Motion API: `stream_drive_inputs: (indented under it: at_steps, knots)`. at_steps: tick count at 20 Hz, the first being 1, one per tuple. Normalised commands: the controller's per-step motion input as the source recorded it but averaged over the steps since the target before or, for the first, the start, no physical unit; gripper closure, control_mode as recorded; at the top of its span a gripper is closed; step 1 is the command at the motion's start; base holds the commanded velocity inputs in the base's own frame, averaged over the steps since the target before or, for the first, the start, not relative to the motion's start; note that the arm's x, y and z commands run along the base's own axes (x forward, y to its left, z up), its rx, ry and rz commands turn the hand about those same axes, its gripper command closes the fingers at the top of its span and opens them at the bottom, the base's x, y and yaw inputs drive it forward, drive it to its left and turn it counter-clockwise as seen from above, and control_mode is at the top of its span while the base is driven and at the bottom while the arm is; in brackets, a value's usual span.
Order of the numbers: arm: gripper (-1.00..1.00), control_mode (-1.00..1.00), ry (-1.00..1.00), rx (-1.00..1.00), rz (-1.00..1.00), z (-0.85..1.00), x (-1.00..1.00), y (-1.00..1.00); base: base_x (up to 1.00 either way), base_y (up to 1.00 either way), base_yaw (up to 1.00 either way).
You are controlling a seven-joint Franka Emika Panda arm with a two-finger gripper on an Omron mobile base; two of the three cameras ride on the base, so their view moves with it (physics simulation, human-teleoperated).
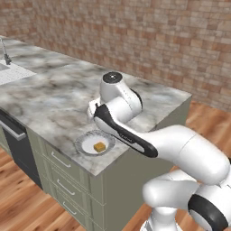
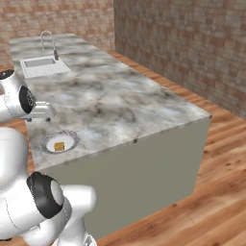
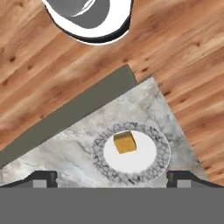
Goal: Take the baked cake out of the oven and place it on the plate for cooling. Then close the oven door.
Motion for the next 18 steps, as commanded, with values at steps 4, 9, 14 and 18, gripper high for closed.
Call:
stream_drive_inputs:
  at_steps: [4,9,14,18]
  knots:
    - [-1.0,-1.0,0.17,0.07,-0.82,0.44,0.0,0.0,0.0,0.0,0.0]
    - [-1.0,-1.0,0.02,0.11,-0.92,0.05,0.0,0.0,0.0,0.0,0.0]
    - [-1.0,-1.0,-0.08,0.12,-0.82,0.0,0.0,-0.01,0.0,0.0,0.0]
    - [-1.0,-1.0,-0.31,0.08,-0.7,0.0,0.0,-0.01,0.0,0.0,0.0]
